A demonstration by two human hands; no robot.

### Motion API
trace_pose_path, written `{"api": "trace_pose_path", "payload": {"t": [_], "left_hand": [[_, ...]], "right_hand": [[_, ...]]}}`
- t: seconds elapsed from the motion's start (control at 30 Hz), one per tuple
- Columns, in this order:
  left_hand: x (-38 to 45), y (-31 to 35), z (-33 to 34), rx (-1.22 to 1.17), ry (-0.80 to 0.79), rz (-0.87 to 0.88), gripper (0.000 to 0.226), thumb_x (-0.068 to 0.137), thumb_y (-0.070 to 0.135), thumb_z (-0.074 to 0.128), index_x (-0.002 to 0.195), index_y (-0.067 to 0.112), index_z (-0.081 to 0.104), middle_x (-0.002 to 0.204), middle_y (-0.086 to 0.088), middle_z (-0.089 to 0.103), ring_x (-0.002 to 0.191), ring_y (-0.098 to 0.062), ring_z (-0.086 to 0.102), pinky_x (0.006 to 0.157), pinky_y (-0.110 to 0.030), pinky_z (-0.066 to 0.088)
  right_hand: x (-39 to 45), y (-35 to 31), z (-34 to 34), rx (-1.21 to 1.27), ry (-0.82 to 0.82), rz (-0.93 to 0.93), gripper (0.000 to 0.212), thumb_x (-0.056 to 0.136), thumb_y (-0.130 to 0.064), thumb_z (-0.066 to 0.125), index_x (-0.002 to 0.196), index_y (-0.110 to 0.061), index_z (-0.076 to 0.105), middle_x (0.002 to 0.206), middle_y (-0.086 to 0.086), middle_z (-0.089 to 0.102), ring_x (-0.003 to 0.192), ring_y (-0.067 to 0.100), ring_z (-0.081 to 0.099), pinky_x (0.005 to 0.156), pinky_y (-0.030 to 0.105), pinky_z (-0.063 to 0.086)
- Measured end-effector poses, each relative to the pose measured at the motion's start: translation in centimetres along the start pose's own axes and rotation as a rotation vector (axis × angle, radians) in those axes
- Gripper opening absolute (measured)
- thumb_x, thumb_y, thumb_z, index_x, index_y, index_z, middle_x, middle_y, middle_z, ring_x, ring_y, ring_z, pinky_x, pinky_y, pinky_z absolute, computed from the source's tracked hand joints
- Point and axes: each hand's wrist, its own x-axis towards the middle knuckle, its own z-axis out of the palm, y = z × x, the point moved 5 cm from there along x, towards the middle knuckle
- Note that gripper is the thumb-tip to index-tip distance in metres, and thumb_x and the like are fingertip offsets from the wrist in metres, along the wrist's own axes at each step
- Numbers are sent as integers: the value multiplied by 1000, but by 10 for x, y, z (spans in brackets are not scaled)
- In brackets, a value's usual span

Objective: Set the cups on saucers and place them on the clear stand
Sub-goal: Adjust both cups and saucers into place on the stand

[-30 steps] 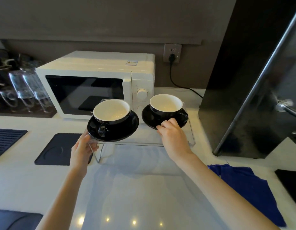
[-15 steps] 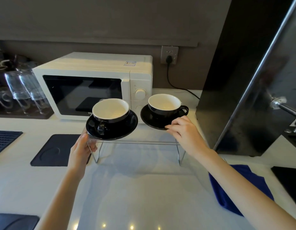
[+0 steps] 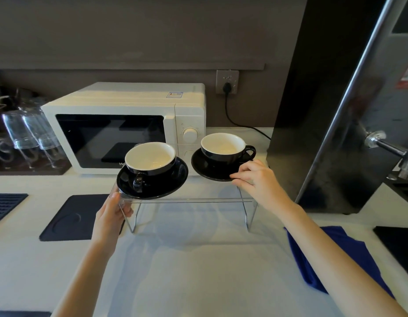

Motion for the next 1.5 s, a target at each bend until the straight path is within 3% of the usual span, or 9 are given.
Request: {"api": "trace_pose_path", "payload": {"t": [0.13,0.3,0.57,0.77,1.07,1.17,1.3,1.4,1.5], "left_hand": [[-1,1,0,9,-43,19,29,94,32,37,111,35,60,79,4,53,68,-13,44,78,-31,36],[-1,1,0,15,-65,29,29,94,34,37,98,38,65,76,3,52,66,-13,44,77,-34,32],[1,-3,1,-37,-77,22,34,95,31,36,123,27,56,81,8,60,61,-2,52,74,-24,40],[1,-2,1,-61,-122,13,43,95,30,36,137,21,43,92,-6,58,77,-12,57,83,-25,48],[-4,4,3,-57,-98,-19,42,95,31,38,134,18,47,97,-9,66,91,-20,59,93,-34,45],[-6,6,3,-45,-102,-27,43,95,31,37,135,19,44,94,-10,66,88,-16,60,91,-30,47],[-6,7,2,-79,-87,-57,27,95,29,38,114,29,57,86,-6,66,85,-18,60,100,-38,43],[-5,7,2,-96,-87,-55,42,95,27,38,136,20,40,70,7,71,84,-17,61,98,-36,45],[-4,6,1,-94,-73,-55,47,95,26,38,140,16,34,72,5,70,83,-17,61,95,-32,46]], "right_hand": [[0,0,0,-1,-3,10,20,82,-12,65,102,-8,71,93,12,63,93,12,41,76,7,28],[-2,-1,1,-13,11,28,21,83,-13,64,102,-8,70,93,11,63,93,13,43,75,10,29],[-9,-28,3,-161,93,37,27,85,-19,62,111,-11,65,107,5,66,107,22,52,79,36,47],[-7,-87,43,15,38,-31,32,87,-27,59,114,-10,60,110,5,63,102,18,56,79,32,48],[0,-145,85,-17,124,-151,17,77,-19,69,89,-5,71,79,9,64,74,26,60,55,31,52],[3,-144,88,-12,125,-117,15,78,-19,69,86,-7,73,76,8,64,74,25,59,54,30,50],[5,-141,87,9,128,-87,16,81,-19,67,89,-6,72,79,10,64,80,26,58,56,37,53],[9,-137,88,25,108,-56,19,82,-19,66,94,-5,72,84,11,64,85,27,57,61,40,54],[11,-137,88,28,82,-33,21,83,-20,65,97,-5,71,87,12,64,89,27,56,64,40,53]]}}
